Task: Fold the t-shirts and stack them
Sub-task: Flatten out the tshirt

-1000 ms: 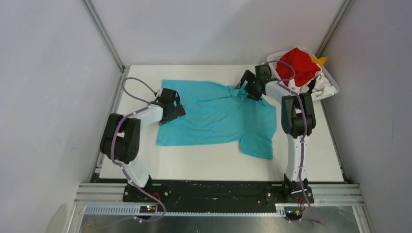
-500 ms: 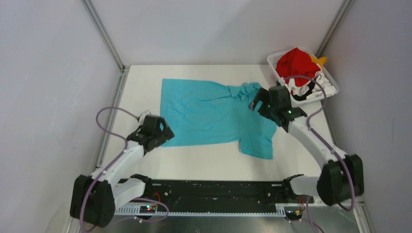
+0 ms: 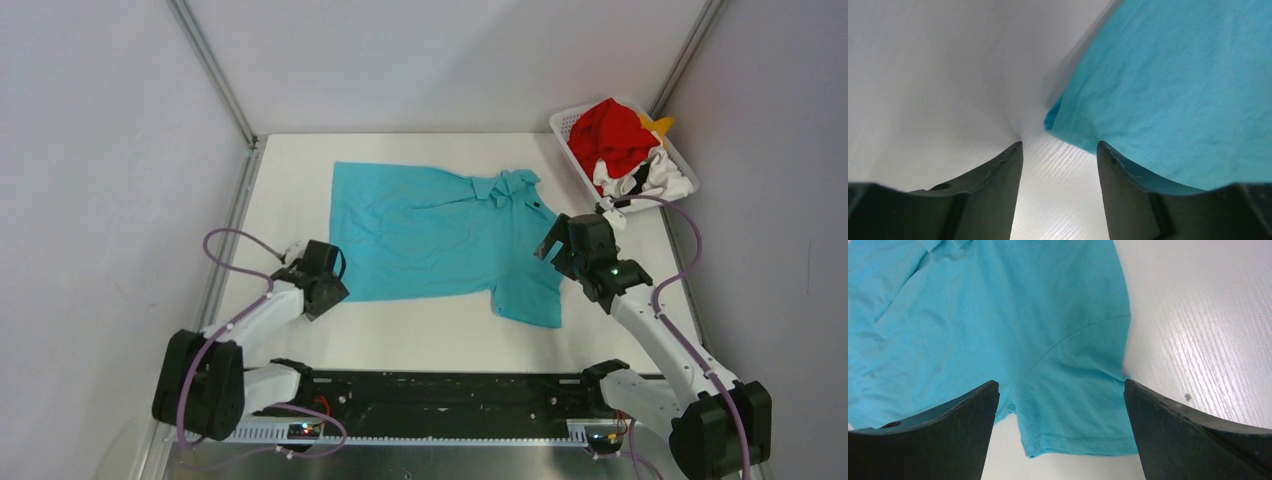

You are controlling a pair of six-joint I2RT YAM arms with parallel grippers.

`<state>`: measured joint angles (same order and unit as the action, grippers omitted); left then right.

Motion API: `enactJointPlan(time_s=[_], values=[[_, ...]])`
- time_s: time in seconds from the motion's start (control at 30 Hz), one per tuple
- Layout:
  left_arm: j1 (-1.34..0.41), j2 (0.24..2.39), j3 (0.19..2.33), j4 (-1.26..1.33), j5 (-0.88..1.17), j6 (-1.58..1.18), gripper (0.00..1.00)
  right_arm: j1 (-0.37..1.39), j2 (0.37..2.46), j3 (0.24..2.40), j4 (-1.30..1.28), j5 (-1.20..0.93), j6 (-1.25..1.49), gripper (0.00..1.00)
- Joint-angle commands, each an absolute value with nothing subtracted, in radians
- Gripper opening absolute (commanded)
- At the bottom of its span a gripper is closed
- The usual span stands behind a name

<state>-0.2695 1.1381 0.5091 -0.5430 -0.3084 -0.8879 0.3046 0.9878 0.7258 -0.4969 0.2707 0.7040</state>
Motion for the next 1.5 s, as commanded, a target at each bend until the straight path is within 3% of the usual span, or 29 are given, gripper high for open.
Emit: enactJointPlan(time_s=[0.0, 0.27, 0.5, 0.57, 0.6, 0.67, 0.8, 1.03, 1.23, 1.37, 1.47], values=[[-0.263, 1.242, 0.538, -0.522, -0.238, -0.877, 0.57, 0.308, 0.982, 0.736, -0.504, 0.335, 0.703, 0.99], [-0.264, 1.279, 0.565, -0.522, -0.258, -0.846, 0.52, 0.309, 0.972, 0.735, -0.522, 0.357, 0.699, 0.99], [-0.264, 1.352, 0.633, -0.522, -0.271, -0.802, 0.39, 0.311, 0.958, 0.733, -0.546, 0.344, 0.695, 0.99], [-0.264, 1.368, 0.651, -0.522, -0.277, -0.791, 0.27, 0.311, 0.948, 0.727, -0.555, 0.345, 0.694, 0.99], [-0.263, 1.378, 0.66, -0.522, -0.28, -0.788, 0.12, 0.311, 0.939, 0.723, -0.561, 0.341, 0.694, 0.99], [-0.262, 1.393, 0.676, -0.521, -0.292, -0.774, 0.01, 0.312, 0.923, 0.715, -0.573, 0.331, 0.689, 0.99], [-0.262, 1.4, 0.695, -0.511, -0.317, -0.755, 0.0, 0.312, 0.89, 0.701, -0.626, 0.296, 0.673, 0.99], [-0.264, 1.236, 0.624, -0.469, -0.385, -0.768, 0.0, 0.335, 0.835, 0.66, -0.8, 0.234, 0.677, 0.99], [-0.266, 1.167, 0.602, -0.45, -0.335, -0.776, 0.0, 0.402, 0.866, 0.607, -0.879, 0.197, 0.779, 0.98], [-0.266, 1.166, 0.584, -0.437, -0.342, -0.792, 0.0, 0.431, 0.982, 0.597, -0.8, 0.19, 0.785, 0.92], [-0.267, 1.16, 0.573, -0.431, -0.341, -0.788, 0.0, 0.44, 1.089, 0.596, -0.712, 0.197, 0.782, 0.82]])
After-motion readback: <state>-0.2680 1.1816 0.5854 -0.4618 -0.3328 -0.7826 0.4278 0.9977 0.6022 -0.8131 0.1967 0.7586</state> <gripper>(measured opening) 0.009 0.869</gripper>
